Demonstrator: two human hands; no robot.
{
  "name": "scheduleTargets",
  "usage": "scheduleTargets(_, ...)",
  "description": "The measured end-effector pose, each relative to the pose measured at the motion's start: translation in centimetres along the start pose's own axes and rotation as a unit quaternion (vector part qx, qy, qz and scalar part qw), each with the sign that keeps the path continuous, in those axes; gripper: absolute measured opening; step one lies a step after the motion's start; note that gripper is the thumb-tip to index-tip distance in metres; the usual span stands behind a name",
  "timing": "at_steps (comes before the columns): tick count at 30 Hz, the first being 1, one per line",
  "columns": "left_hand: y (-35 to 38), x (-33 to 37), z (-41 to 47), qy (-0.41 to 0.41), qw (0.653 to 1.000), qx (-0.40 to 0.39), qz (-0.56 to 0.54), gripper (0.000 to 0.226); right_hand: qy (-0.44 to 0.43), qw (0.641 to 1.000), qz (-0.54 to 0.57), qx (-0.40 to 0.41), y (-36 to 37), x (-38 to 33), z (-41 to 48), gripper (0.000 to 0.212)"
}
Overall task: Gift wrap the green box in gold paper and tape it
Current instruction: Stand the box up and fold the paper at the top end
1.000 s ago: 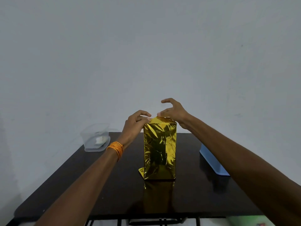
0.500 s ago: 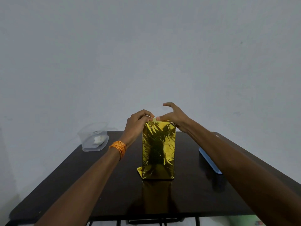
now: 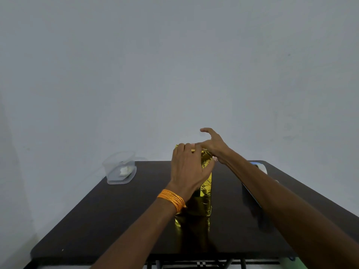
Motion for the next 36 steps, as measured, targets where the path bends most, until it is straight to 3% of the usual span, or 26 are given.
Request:
scheduleTargets(10,0.4,-0.1,-0.1,0.004,1.0,-0.026,0.011,0.069,-0.005,0.999,-0.024,0.03,-0.1,0.5,0.4,0.076)
scheduleTargets(14,0.1,-0.1,0.1,0.011,0.999,-0.038,0.014,0.068,-0.019,0.998,-0.018,0.056,-0.2,0.1,0.1,0.046)
scheduleTargets(17,-0.1,-0.2,0.0,0.015,0.999,-0.044,0.025,0.07,-0.079,0.988,-0.047,0.124,-0.9,-0.8,-0.3,0.018)
scheduleTargets(20,0.0,-0.2,0.0,0.017,0.998,-0.044,0.032,0.072,-0.096,0.984,-0.041,0.147,-2.0,-2.0,-1.0,0.008)
scheduleTargets(24,0.1,-0.1,-0.1,0.018,0.998,-0.045,0.038,0.073,-0.117,0.984,-0.099,0.087,-2.5,-4.4,-1.8,0.006)
scheduleTargets(30,0.3,-0.2,-0.2,0.023,0.998,-0.05,0.038,0.074,-0.12,0.962,-0.229,-0.082,-1.5,-8.2,-2.3,0.005)
scheduleTargets(36,0.3,-0.3,-0.4,0.023,0.998,-0.046,0.031,0.073,-0.143,0.943,-0.273,-0.128,-0.3,-9.8,-2.2,0.005)
Point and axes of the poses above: each hand's wrist, its own z-axis towards the middle knuckle, its own y-axis out of the palm, x = y × z, the point moved 3 cm from there along z, towards the middle knuckle, and after that the axes turned 15 degrees about z, right-handed, at the moved point
